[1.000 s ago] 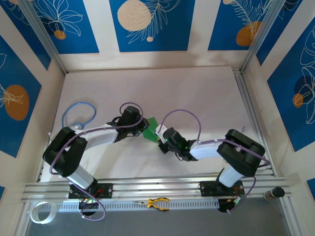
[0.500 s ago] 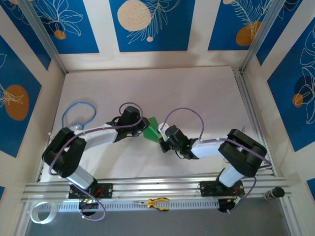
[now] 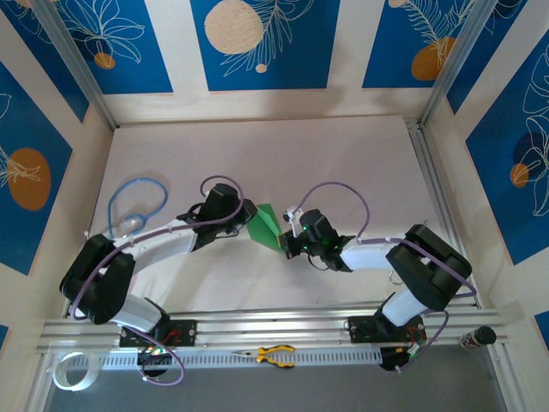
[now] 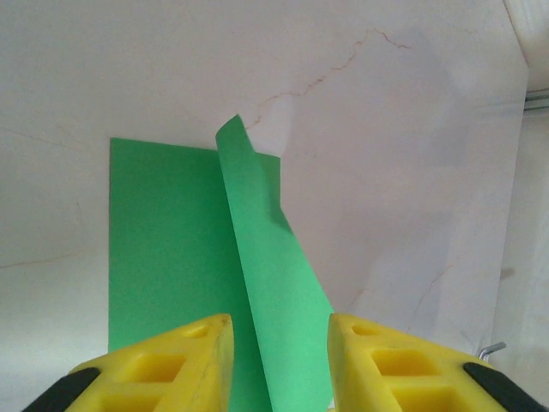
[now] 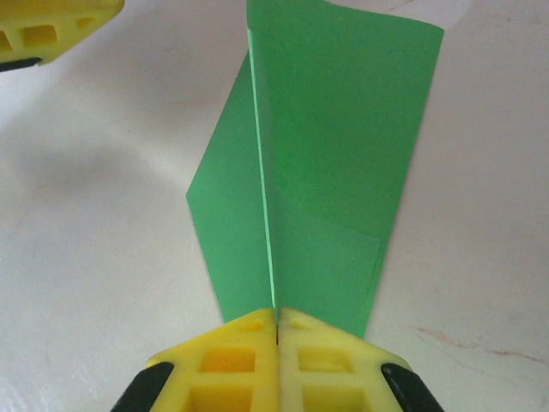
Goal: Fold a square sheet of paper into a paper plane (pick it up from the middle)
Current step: Fourth fold the wing at the center of the table.
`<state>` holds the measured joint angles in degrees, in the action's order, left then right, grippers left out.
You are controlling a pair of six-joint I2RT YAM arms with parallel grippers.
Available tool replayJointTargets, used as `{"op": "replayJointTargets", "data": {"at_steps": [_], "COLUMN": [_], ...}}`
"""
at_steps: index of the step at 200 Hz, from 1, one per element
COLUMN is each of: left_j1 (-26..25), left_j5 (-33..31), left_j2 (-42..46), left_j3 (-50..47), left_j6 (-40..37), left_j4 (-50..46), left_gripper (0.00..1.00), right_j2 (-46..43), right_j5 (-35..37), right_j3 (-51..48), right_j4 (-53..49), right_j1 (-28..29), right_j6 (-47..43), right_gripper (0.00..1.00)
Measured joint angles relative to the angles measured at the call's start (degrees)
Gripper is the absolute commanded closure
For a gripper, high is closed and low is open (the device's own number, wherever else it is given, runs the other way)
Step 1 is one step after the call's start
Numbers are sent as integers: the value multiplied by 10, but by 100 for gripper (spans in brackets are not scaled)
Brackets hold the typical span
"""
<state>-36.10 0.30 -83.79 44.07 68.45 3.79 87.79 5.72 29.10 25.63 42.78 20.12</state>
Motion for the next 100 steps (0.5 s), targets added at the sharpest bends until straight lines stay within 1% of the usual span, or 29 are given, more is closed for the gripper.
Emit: {"op": "replayJointTargets", "data": {"at_steps": [12, 32, 45, 66, 74, 100], "left_j1": [0, 0, 0, 1, 1, 1], "left_j5": [0, 3, 12, 35, 44, 61], "left_j2": [-1, -6, -13, -33, -44, -68], "left_j3": [0, 0, 0, 4, 9, 23], "left_j6": [0, 0, 0, -7, -10, -10], "left_j4": [1, 7, 17, 30, 32, 32], "left_gripper": [64, 59, 54, 51, 48, 47], "right_j2": [-2, -4, -4, -4, -4, -4], "right_j5": [-7, -16, -17, -15, -12, 3], "right_j3": [-3, -9, -10, -10, -10, -10], "right_j4": [5, 9, 9, 6, 4, -2], "right_j1": [-3, -7, -7, -3, 0, 18], "right_j6": [5, 12, 12, 0, -8, -43], "right_gripper": [100, 100, 100, 100, 100, 99]}}
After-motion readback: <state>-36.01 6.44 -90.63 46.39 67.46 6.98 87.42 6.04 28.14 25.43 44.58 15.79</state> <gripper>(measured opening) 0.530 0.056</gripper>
